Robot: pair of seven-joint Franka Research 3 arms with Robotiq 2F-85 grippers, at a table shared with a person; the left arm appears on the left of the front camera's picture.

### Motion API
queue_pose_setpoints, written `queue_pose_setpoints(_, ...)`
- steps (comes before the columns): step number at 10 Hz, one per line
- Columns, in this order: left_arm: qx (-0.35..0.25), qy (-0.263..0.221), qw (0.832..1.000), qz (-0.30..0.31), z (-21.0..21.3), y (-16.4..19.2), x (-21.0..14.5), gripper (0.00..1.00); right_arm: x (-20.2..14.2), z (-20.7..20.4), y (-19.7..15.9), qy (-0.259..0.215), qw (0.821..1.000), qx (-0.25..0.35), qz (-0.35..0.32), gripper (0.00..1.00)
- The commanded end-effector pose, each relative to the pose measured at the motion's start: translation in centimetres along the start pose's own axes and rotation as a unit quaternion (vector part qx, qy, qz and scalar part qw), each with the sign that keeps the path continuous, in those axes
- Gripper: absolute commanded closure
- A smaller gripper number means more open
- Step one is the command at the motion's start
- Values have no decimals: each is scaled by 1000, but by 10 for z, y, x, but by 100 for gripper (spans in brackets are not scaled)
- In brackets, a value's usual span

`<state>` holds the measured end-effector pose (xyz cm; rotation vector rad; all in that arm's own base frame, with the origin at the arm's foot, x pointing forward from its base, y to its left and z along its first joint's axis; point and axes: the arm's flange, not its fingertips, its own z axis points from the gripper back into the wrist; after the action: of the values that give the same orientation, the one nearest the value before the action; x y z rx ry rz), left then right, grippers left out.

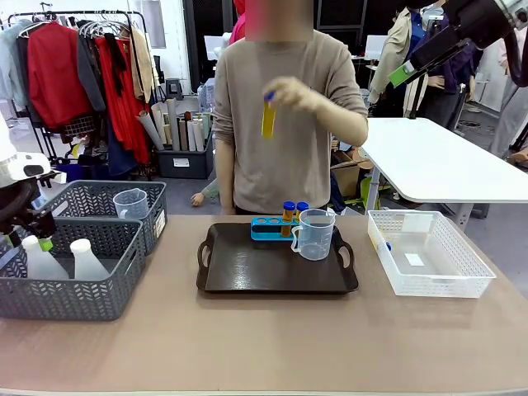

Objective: Prepare the laboratory tools.
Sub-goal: Pick up one Small flask and place it on the Handle tray.

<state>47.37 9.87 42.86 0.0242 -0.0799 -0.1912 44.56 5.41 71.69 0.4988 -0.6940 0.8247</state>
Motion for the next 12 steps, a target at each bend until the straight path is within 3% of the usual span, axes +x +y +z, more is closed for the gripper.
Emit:
queue_pose_setpoints(1,-11,-9,1000,-10,-5,5,1,69,2,0,1,-5,1000,3,2,0)
queue_pose_setpoints(2,-9,-8,1000,-13,-4,6,0,88,2,0,1,-5,1000,3,2,0)
queue_pose_setpoints(3,-8,-10,1000,-13,-5,6,0,100,2,0,1,-5,1000,3,2,0)
queue_pose_setpoints(8,-10,-12,1000,-12,-4,5,1,100,2,0,1,-5,1000,3,2,0)
queue_pose_setpoints(12,-33,-2,999,-33,66,-8,-12,100,2,0,1,-5,1000,3,2,0)
